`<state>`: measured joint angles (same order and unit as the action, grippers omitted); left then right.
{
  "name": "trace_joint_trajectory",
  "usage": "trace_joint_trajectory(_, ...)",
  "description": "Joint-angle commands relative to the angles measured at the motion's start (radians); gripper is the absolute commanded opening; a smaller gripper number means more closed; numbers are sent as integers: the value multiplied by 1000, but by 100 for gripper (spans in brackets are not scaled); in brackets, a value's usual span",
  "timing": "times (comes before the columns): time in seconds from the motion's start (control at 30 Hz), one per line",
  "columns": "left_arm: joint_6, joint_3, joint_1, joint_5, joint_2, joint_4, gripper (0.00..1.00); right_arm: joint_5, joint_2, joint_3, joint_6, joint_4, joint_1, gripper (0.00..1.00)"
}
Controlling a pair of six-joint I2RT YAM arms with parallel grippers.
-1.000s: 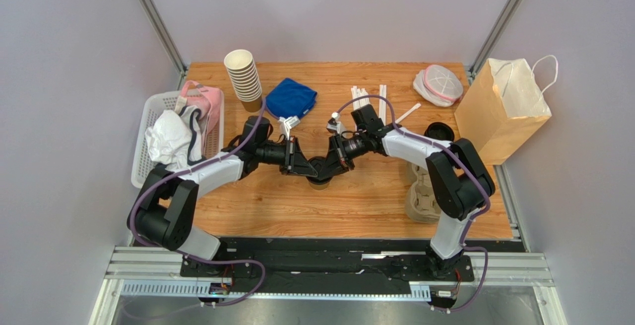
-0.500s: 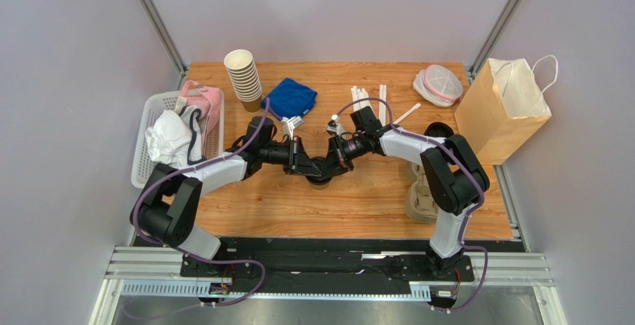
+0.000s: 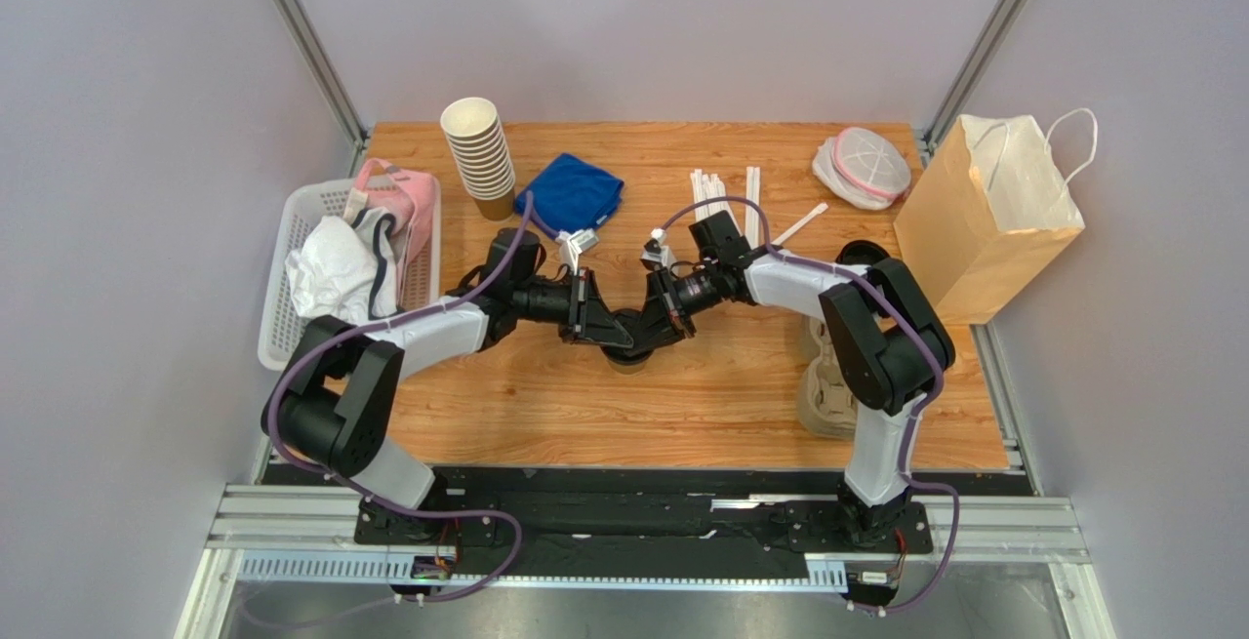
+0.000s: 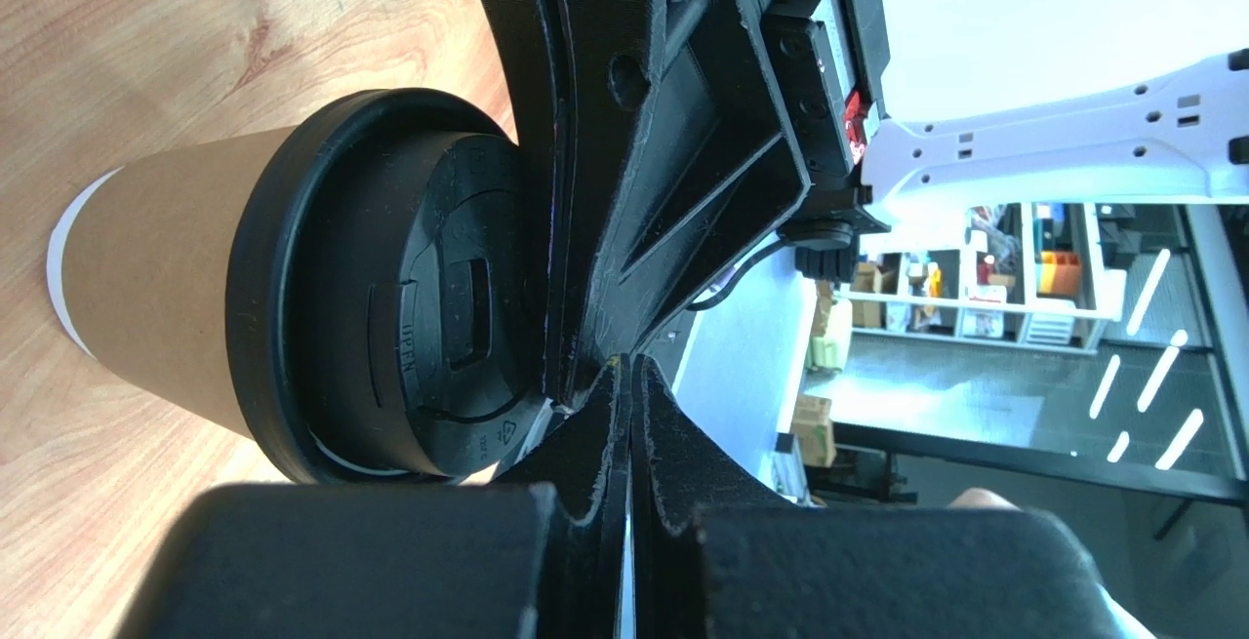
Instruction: Pack the takeout coffee
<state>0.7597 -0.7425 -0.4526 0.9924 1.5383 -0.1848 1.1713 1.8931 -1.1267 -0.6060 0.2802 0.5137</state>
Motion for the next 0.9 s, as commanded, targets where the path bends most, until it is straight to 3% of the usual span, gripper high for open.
trace_joint_trajectory(0.0,-54,-3,11,-70,72,39,0,-142,58,1,63,25,-10,0)
trace_joint_trajectory(0.47,-82,-26,34,-123,141,80,0,-266,98,-16,206,77,-18,0)
trace_joint_trajectory(0.53,-85,-32,37,-106,148,81,0,-248,103,-27,209,79,-17,0)
trace_joint_trajectory(0.73,7,-12,43,30,69,-122,0,-101,17,-84,135,63,-17,0)
trace_joint_trajectory(0.87,-26,-50,43,52,-33,-47,0,-27,-75,-116,66,13,-18,0)
